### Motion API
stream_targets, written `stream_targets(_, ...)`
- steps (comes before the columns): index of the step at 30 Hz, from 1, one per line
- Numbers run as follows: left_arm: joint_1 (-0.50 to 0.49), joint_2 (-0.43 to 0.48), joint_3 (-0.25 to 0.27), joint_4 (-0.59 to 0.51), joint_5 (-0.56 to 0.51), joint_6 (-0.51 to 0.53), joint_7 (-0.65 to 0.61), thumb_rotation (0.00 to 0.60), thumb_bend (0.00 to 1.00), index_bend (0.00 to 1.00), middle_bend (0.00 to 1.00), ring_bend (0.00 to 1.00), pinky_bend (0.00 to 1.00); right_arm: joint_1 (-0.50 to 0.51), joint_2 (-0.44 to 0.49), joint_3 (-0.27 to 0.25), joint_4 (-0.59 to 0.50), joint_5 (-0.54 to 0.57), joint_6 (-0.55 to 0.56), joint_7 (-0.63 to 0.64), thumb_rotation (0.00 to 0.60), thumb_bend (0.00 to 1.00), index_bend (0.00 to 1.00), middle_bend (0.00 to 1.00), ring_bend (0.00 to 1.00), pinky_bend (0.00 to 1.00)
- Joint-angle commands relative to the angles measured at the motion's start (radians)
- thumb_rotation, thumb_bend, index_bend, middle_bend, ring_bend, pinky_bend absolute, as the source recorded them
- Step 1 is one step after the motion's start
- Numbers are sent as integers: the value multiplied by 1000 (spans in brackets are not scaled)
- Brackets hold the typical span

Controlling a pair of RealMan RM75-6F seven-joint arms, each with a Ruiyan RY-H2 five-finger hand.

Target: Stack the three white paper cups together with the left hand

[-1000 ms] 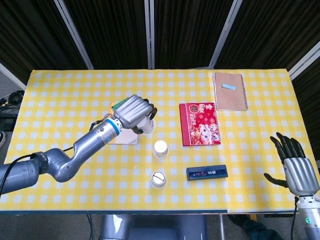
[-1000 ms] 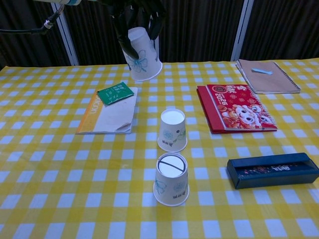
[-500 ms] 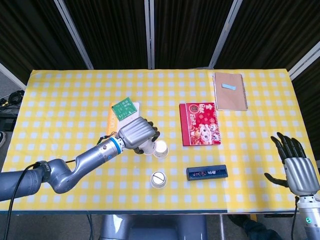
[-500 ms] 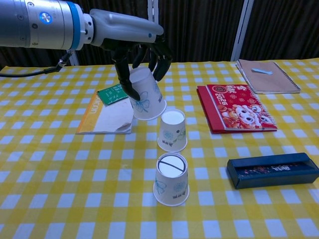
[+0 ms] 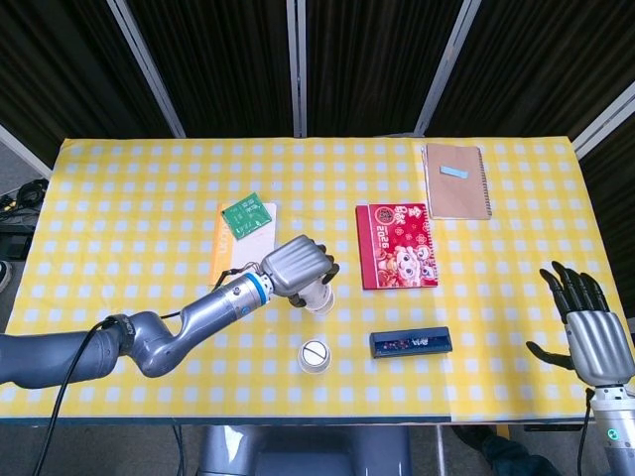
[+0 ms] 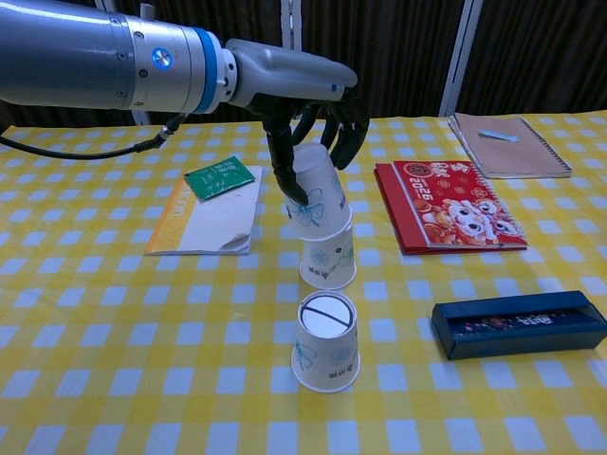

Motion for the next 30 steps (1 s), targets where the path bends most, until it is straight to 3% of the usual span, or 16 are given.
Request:
stream_targets(1, -19, -17, 9, 15, -13, -7, 34, 600, 63, 489, 442, 376, 485, 0, 1, 1, 0, 1, 2, 1, 600, 0, 47, 0, 0, 0)
stream_targets(11, -55, -54, 37, 35, -80, 33, 146, 600, 61, 472, 425, 375, 448, -2, 3, 3, 2, 2, 3, 9, 600, 0, 46, 0, 0, 0)
stream_targets(14, -60, -65, 43, 42, -98, 34, 160, 600, 19, 307, 250, 260, 350, -2, 3, 2, 1, 0, 4, 8, 600, 0, 46, 0, 0, 0)
stream_targets(16, -62, -66, 43, 38, -109, 29, 153, 600, 0, 94, 66, 88, 221, -3, 3, 2, 0, 0, 5, 7, 600, 0, 46, 0, 0, 0)
stream_targets(18, -54, -68, 34, 34, -98, 43, 133, 600, 0, 3, 1, 9, 134, -3, 3, 2, -1, 0, 6, 5, 600, 0, 47, 0, 0, 0)
stream_targets(24, -4, -43, 10, -7, 6, 102, 25, 600, 0, 0, 0, 0, 68, -2, 3, 1, -1, 0, 4, 3, 600, 0, 47, 0, 0, 0)
stream_targets(30, 38, 14, 24, -61, 99, 128, -42, 600, 0, 23, 0, 0, 35, -3, 3, 0, -2, -3, 6, 2, 600, 0, 46, 0, 0, 0)
